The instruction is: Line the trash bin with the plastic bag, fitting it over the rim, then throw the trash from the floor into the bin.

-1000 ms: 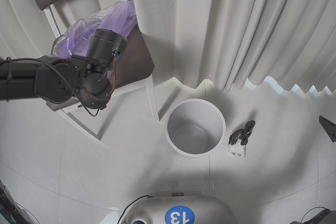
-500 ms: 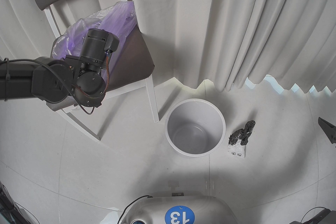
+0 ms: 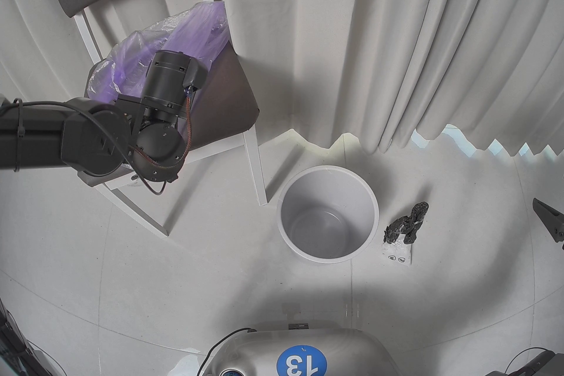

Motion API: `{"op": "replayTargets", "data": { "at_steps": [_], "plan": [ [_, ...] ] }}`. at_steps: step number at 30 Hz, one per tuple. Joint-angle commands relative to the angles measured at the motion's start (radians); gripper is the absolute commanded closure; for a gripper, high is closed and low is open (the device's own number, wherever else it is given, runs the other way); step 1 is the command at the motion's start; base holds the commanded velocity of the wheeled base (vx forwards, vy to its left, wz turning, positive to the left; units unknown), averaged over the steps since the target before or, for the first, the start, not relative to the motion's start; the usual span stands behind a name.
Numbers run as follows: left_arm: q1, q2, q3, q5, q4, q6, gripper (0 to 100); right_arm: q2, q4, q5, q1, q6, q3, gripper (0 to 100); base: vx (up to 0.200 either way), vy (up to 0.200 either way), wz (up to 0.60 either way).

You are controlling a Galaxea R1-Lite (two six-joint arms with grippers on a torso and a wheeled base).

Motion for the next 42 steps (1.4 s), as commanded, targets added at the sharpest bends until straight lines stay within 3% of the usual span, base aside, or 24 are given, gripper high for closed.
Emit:
{"op": "replayTargets", "data": {
  "at_steps": [1, 19, 22, 27, 30, 36, 42],
  "plan": [
    [-0.002, 0.004, 0.001, 0.001, 0.000, 0.001, 100, -0.001, 0.000, 0.000, 0.000, 0.000, 0.002, 0, 0.000, 0.000, 0.00],
    [-0.025, -0.024, 0.017, 0.006, 0.000, -0.010, 100, -0.001, -0.002, 0.000, 0.002, -0.016, 0.002, 0, 0.000, 0.000, 0.00],
    [-0.063, -0.071, 0.061, -0.008, -0.032, -0.051, 100, 0.040, -0.095, 0.000, 0.006, 0.044, -0.027, 0, 0.000, 0.000, 0.00],
    [-0.106, -0.149, 0.119, -0.112, -0.158, -0.057, 100, 0.088, -0.358, -0.023, 0.101, 0.227, -0.021, 0, 0.000, 0.000, 0.00],
    [-0.106, -0.179, 0.122, -0.161, -0.206, -0.056, 100, 0.102, -0.370, -0.057, 0.149, 0.236, -0.012, 0, 0.000, 0.000, 0.00],
    [-0.109, -0.274, 0.144, -0.220, -0.221, -0.054, 100, 0.135, -0.376, -0.063, 0.249, 0.230, 0.025, 0, 0.000, 0.000, 0.00],
    [-0.109, -0.361, 0.167, -0.272, -0.221, -0.059, 100, 0.168, -0.382, -0.063, 0.267, 0.201, 0.071, 0, 0.000, 0.000, 0.00]
  ]
}}
